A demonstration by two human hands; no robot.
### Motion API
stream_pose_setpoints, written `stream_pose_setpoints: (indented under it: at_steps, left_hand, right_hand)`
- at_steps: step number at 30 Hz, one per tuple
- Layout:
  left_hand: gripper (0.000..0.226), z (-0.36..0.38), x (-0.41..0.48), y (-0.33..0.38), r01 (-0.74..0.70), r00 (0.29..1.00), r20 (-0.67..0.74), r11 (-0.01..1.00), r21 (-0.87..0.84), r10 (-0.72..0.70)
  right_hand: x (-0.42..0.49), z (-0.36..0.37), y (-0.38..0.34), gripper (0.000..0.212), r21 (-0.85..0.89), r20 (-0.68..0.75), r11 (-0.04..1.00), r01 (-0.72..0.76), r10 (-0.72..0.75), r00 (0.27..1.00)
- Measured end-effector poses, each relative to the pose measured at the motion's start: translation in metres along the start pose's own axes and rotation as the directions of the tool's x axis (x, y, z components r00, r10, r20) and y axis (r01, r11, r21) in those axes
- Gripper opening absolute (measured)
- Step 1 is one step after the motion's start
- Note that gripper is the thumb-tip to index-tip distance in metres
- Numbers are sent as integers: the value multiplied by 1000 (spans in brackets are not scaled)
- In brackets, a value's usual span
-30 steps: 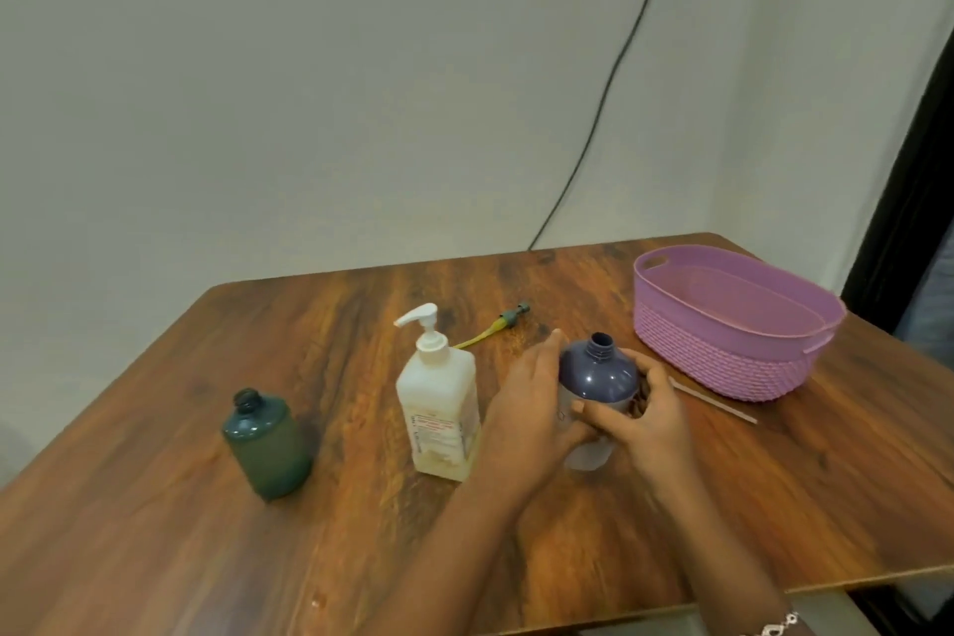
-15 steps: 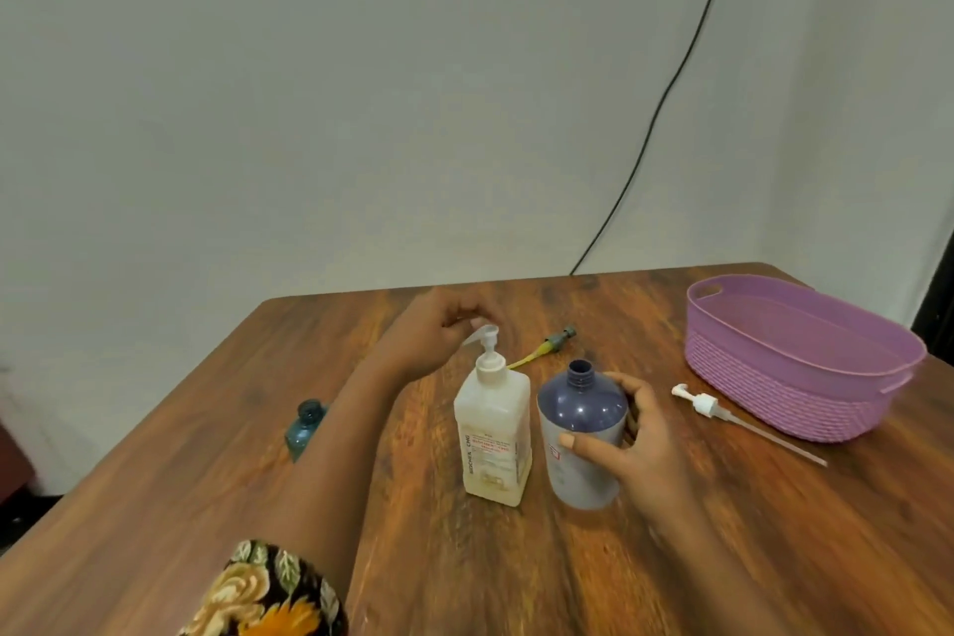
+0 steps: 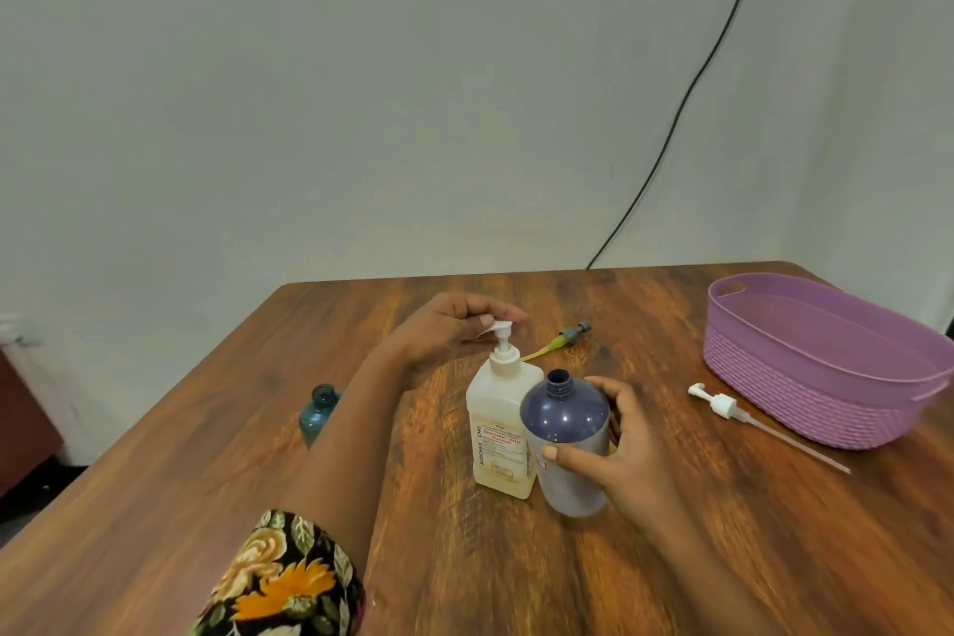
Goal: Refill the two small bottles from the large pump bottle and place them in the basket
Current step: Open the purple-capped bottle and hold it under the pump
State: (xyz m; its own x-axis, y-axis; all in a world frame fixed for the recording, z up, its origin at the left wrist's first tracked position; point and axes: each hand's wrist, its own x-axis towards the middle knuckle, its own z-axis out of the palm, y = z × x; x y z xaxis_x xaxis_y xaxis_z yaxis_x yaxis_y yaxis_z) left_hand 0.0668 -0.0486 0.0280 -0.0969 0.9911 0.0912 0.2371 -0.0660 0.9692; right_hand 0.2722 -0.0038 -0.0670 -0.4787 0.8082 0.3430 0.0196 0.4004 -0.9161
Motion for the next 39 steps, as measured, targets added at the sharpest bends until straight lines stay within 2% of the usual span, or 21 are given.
stream_pose_setpoints:
  at_steps: [5,9,11,17,20,25,28,31,39]
  left_hand:
    - [26,9,2,0,11,991,-127,991,-134,-28]
    - [28,25,4,4,46,964,-241,959,-278,-116]
    - [32,35,8,5,42,935,-322,946,-321,-151]
    - [40,64,14,1,6,808,-566,964,-267,-162]
    - [33,59,12,1,-9,834,-526,948,-318,-168]
    - [34,26,3,-2,2,948,-285,898,-440,-142]
    - [32,20,0,-12,7,982,-164,894,-449,-91]
    - [28,21,0,-20,-23,984,-165,886,-463,-61]
    - [19,32,4,-26,-110,961,-276,898,-426,-13]
  right_hand:
    - [2,2,0,68,0,-7,1000,-1,1,1000]
    - [2,1,0,69,-17,-16,1000,-6,6,1000]
    - [2,1,-1,71,-24,-14,1000,-11,10,1000]
    - [2,1,-4,73,-33,-19,999,-18,17,1000]
    - [1,1,-6,73,-45,-13,999,-16,16,1000]
    - [5,0,-7,75,-45,-14,999,-17,16,1000]
    - [6,0,-8,75,-48,-16,999,-14,13,1000]
    - [6,1,-8,74,-52,-25,999,-14,13,1000]
    - [8,0,-10,74,-70,-38,997,-16,14,999]
